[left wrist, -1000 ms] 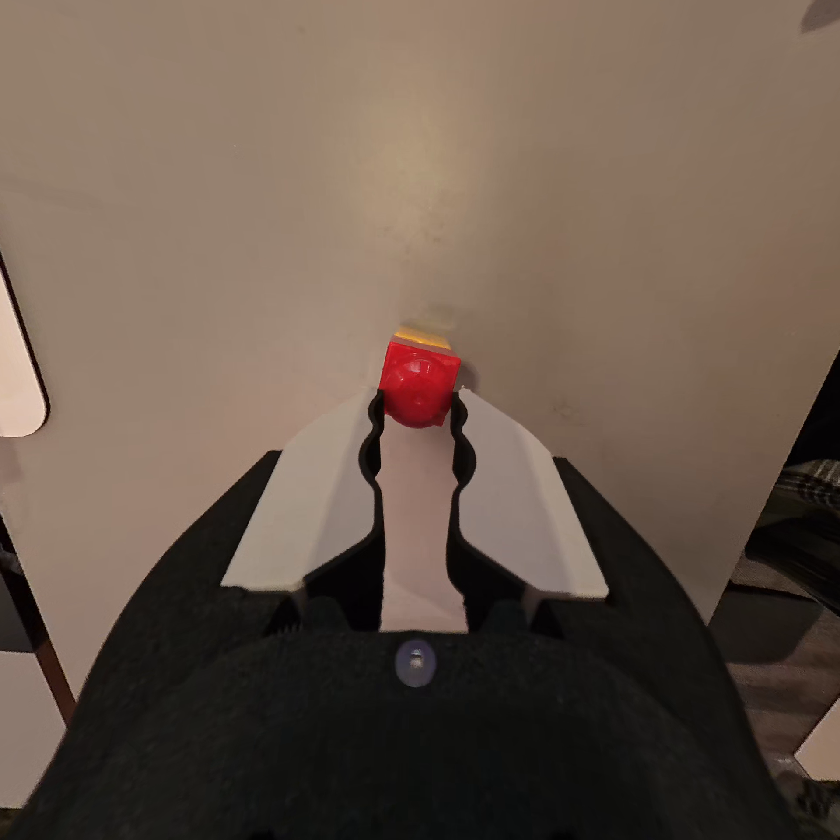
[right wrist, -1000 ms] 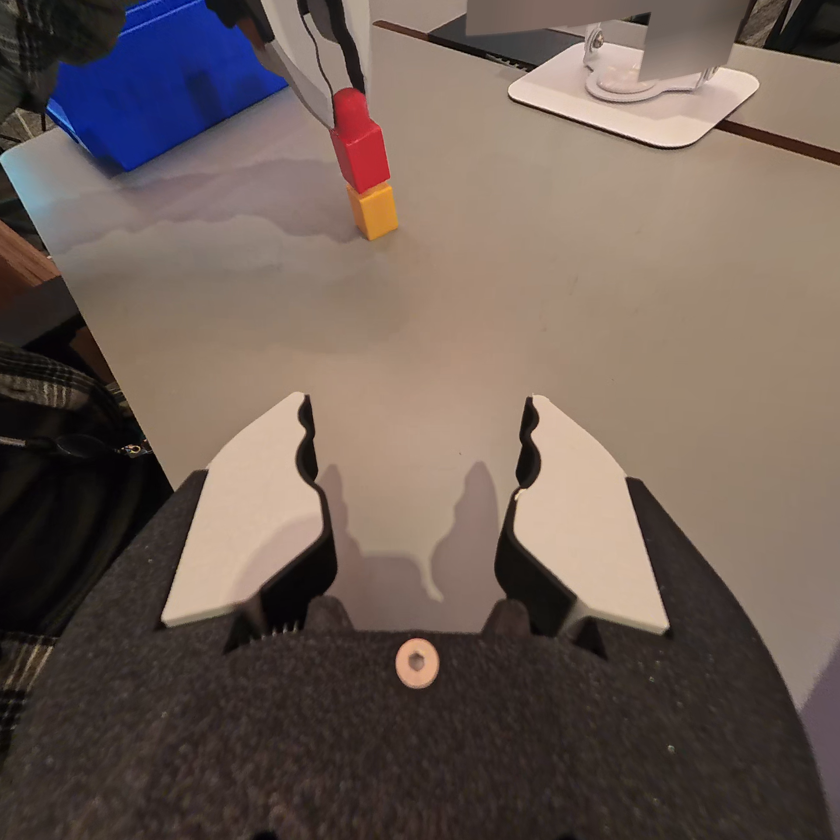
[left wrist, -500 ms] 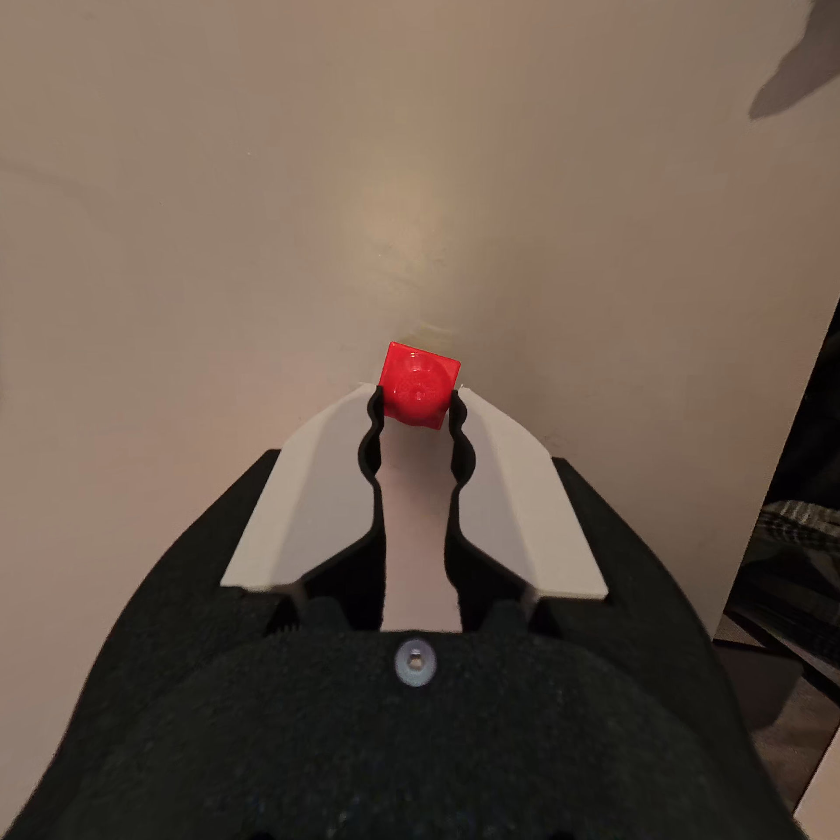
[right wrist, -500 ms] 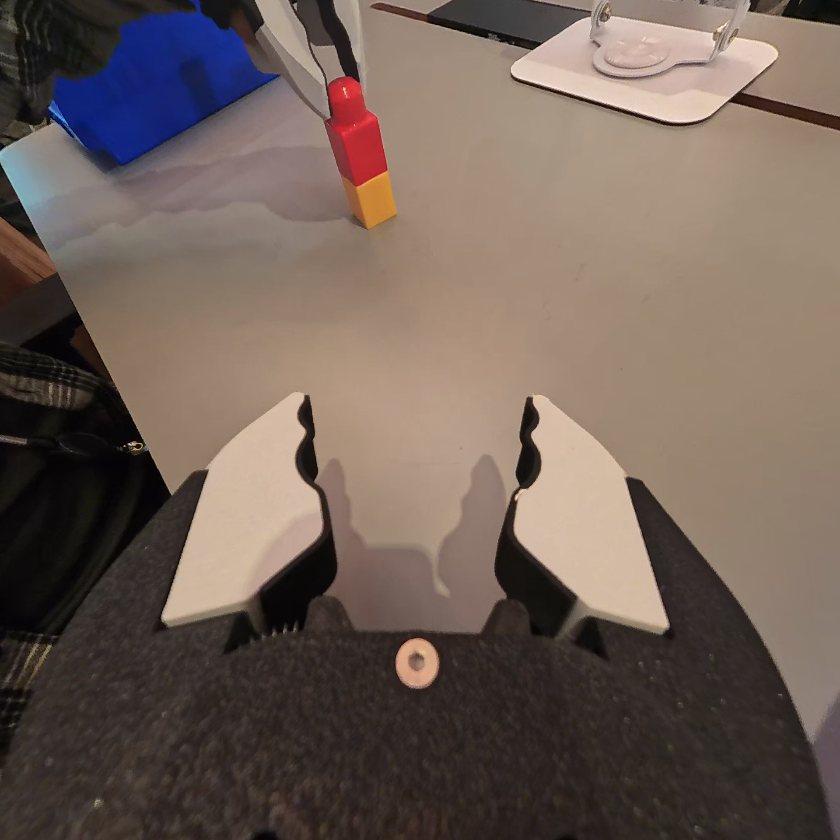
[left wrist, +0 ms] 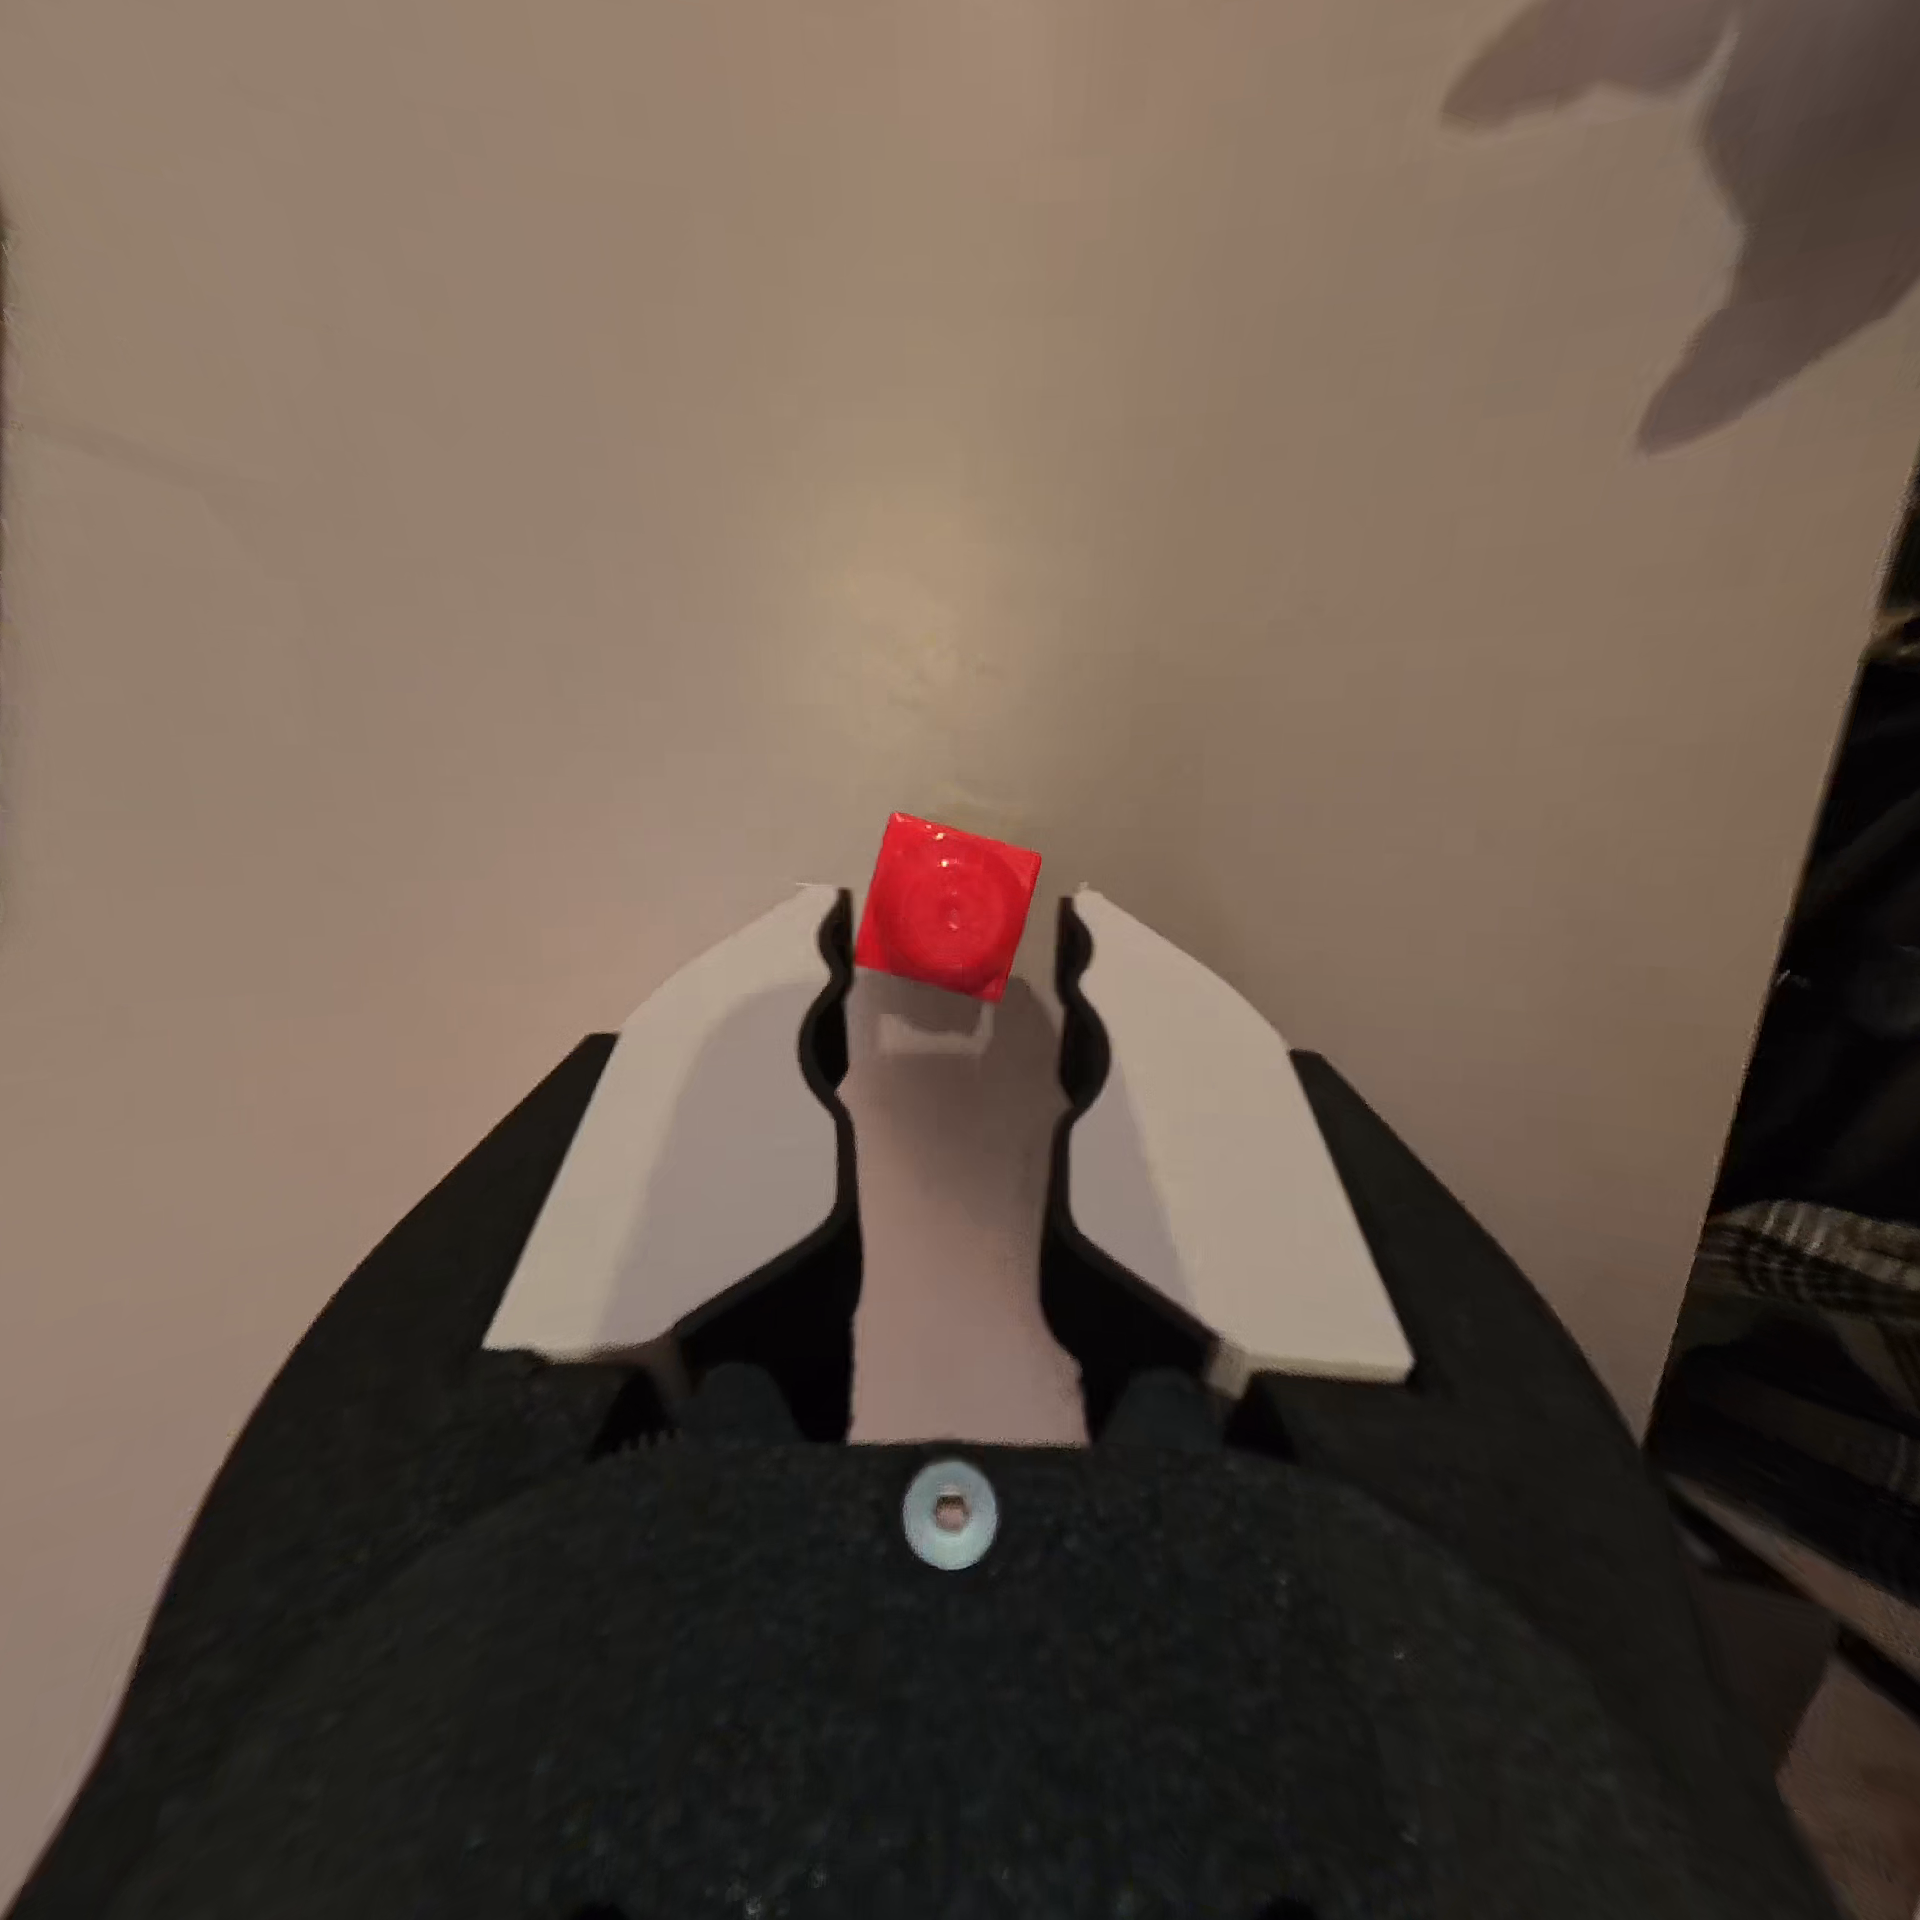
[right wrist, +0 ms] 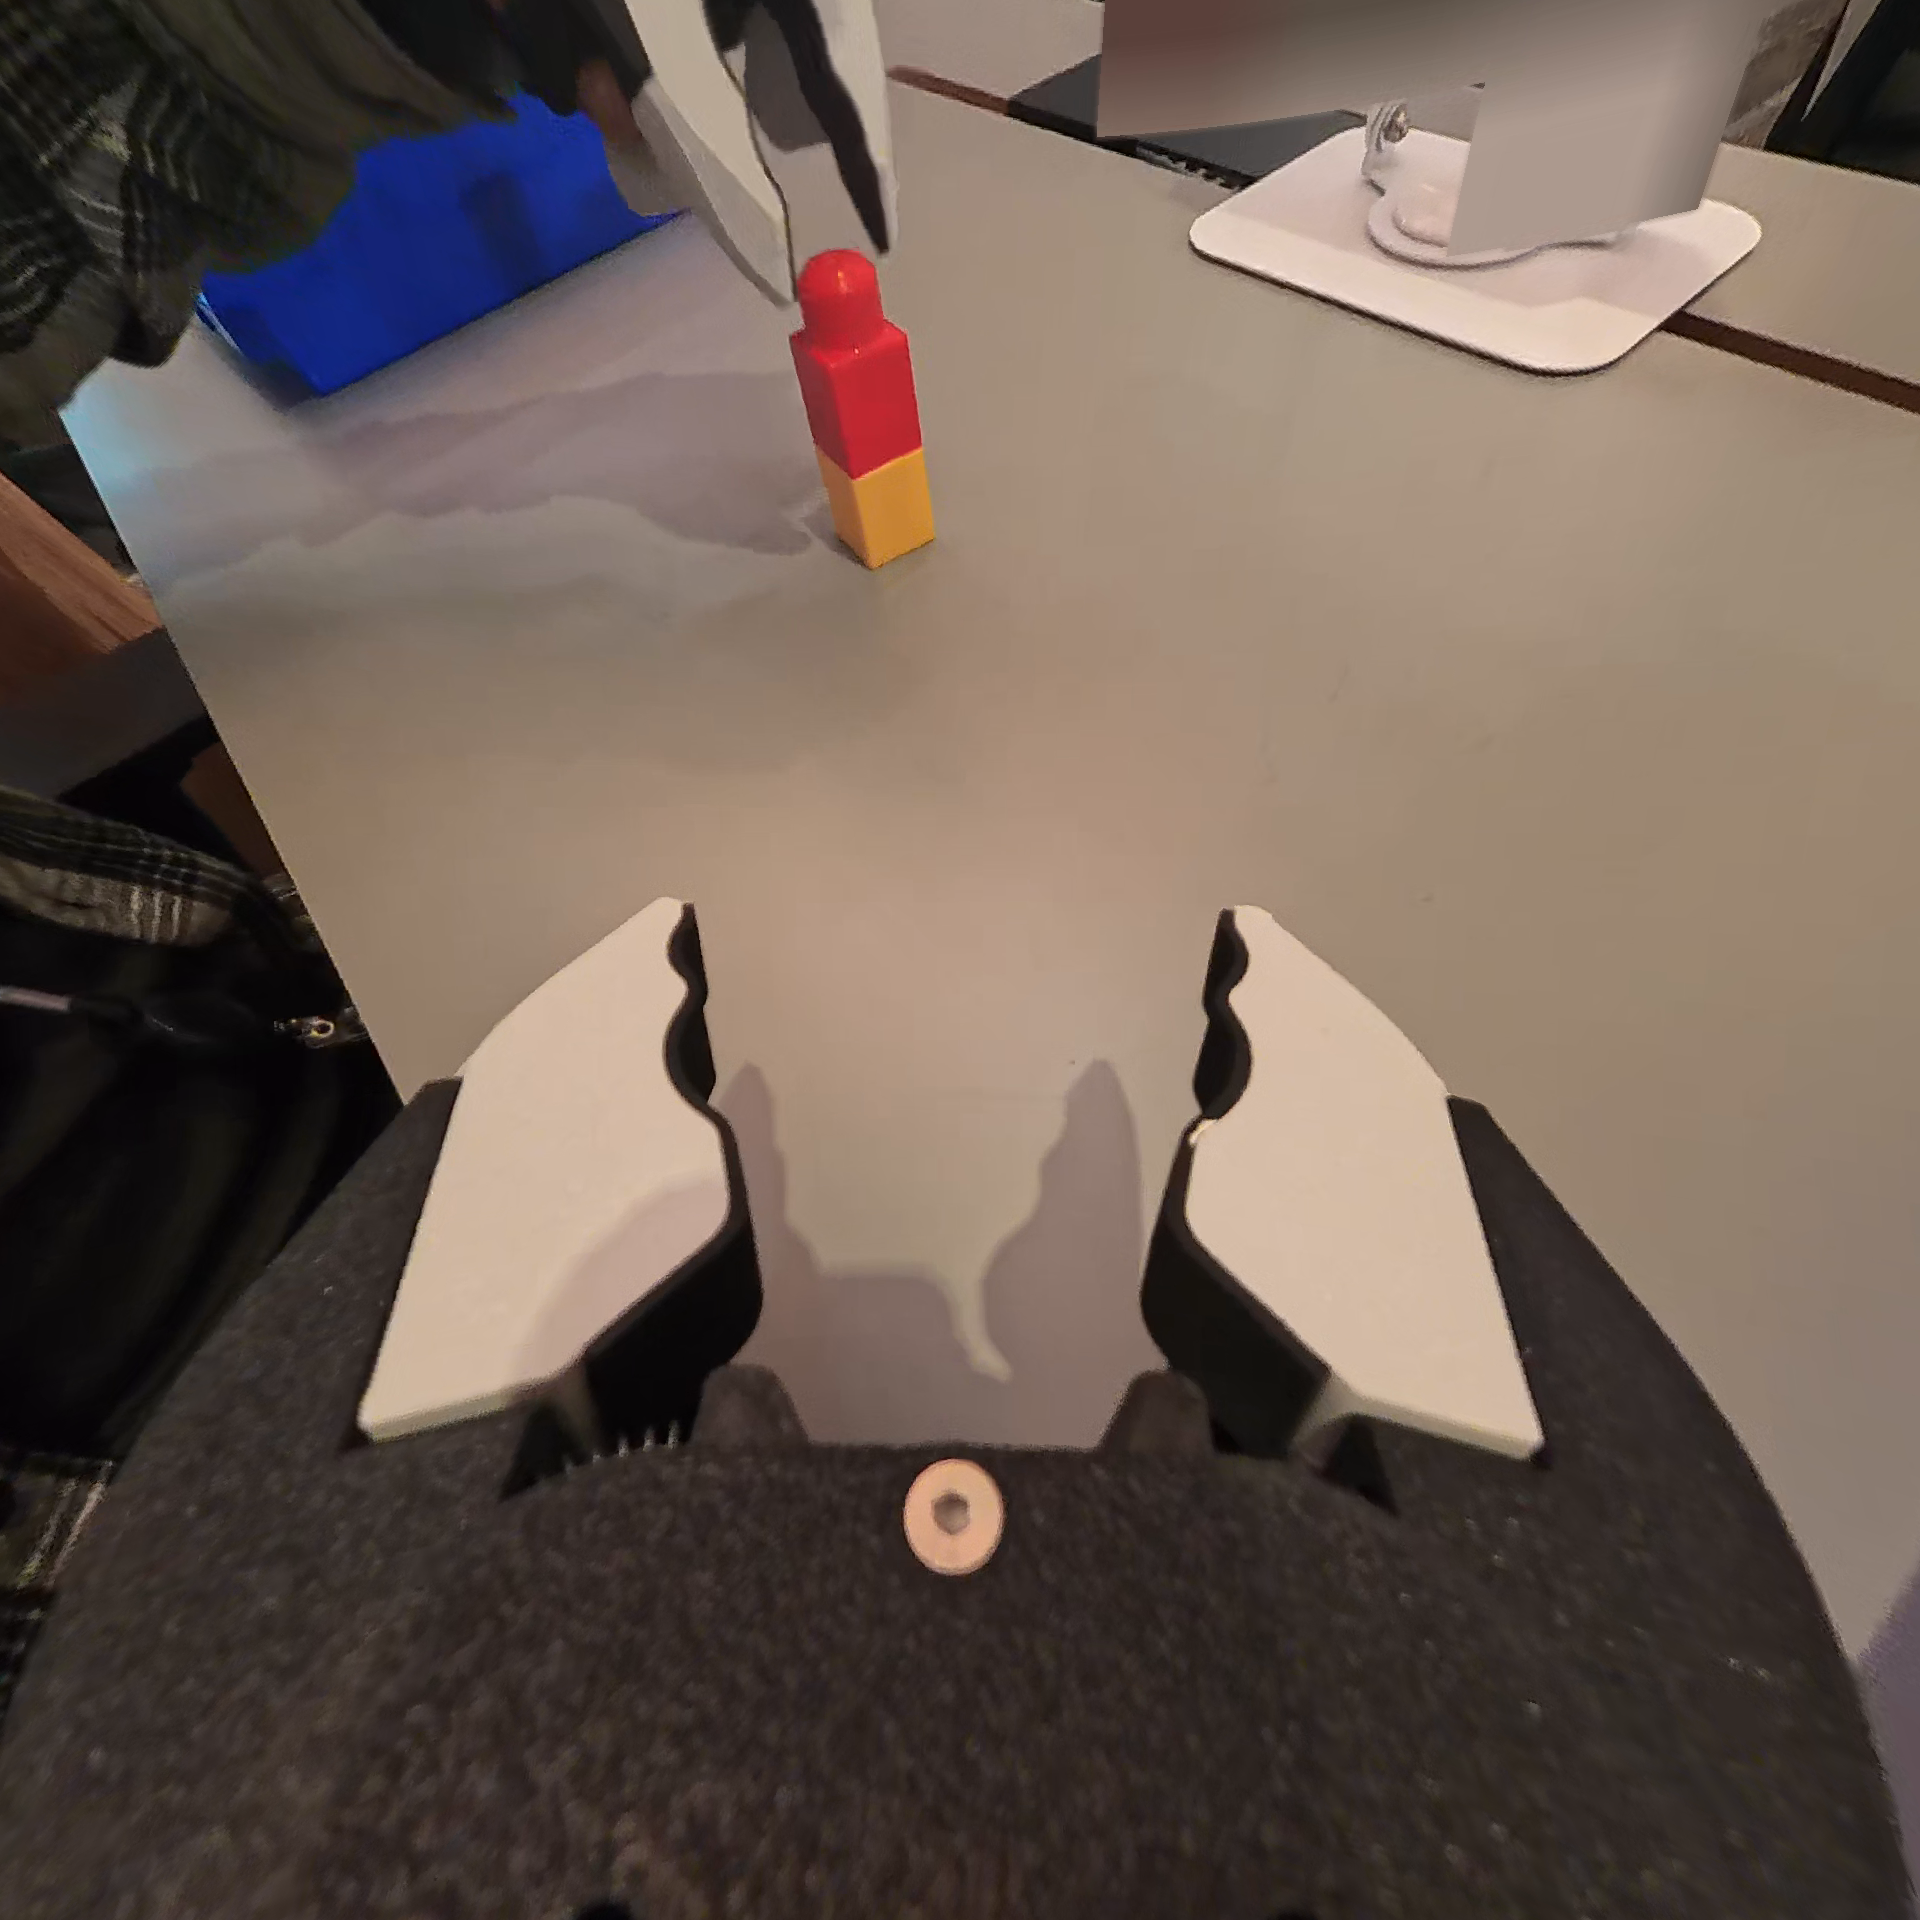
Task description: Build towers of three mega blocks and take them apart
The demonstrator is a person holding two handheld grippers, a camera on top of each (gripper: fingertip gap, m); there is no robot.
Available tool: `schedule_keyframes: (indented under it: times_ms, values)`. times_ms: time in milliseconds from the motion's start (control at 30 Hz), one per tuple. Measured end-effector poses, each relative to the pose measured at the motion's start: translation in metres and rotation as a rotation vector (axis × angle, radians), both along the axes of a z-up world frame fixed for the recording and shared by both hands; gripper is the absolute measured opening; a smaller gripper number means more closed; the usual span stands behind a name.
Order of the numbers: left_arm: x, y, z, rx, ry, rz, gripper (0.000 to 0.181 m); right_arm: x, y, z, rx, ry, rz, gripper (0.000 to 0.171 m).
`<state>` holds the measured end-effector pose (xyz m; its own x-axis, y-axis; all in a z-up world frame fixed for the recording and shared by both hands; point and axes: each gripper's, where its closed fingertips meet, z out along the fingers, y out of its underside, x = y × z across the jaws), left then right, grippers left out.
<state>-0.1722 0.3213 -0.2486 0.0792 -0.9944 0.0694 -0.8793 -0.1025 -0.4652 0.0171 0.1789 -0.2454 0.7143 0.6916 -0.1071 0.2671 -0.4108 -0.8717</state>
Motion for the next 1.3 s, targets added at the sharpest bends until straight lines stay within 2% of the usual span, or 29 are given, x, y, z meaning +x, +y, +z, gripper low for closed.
schedule_keyframes:
  times_ms: [133, 233, 400, 500, 667, 800, 1000, 1300]
  values:
    - [-0.006, 0.003, 0.039, 0.016, -0.182, 0.069, 0.056, 0.001, 0.0, 0.004, 0.006, 0.001, -0.005, 0.091]
    - [-0.04, -0.001, 0.068, 0.096, -0.221, 0.11, 0.066, -0.005, 0.003, 0.007, 0.002, -0.016, 0.003, 0.091]
    - [-0.142, 0.004, 0.12, 0.23, -0.268, 0.281, 0.065, -0.029, 0.01, 0.013, 0.009, -0.041, 0.043, 0.091]
    - [-0.224, 0.013, 0.129, 0.282, -0.24, 0.42, 0.061, -0.046, 0.016, 0.013, 0.001, -0.058, 0.075, 0.091]
    - [-0.348, 0.019, 0.096, 0.205, -0.141, 0.601, 0.059, -0.071, 0.026, 0.012, -0.017, -0.096, 0.118, 0.091]
    - [-0.405, 0.029, 0.057, 0.1, -0.116, 0.78, 0.055, -0.089, 0.034, 0.013, -0.031, -0.133, 0.14, 0.092]
    - [-0.431, 0.052, 0.02, -0.024, -0.171, 1.034, 0.046, -0.111, 0.045, 0.017, -0.041, -0.187, 0.177, 0.092]
    - [-0.42, 0.074, -0.03, -0.187, 0.002, 1.113, 0.042, -0.12, 0.042, 0.0, -0.06, -0.15, 0.214, 0.092]
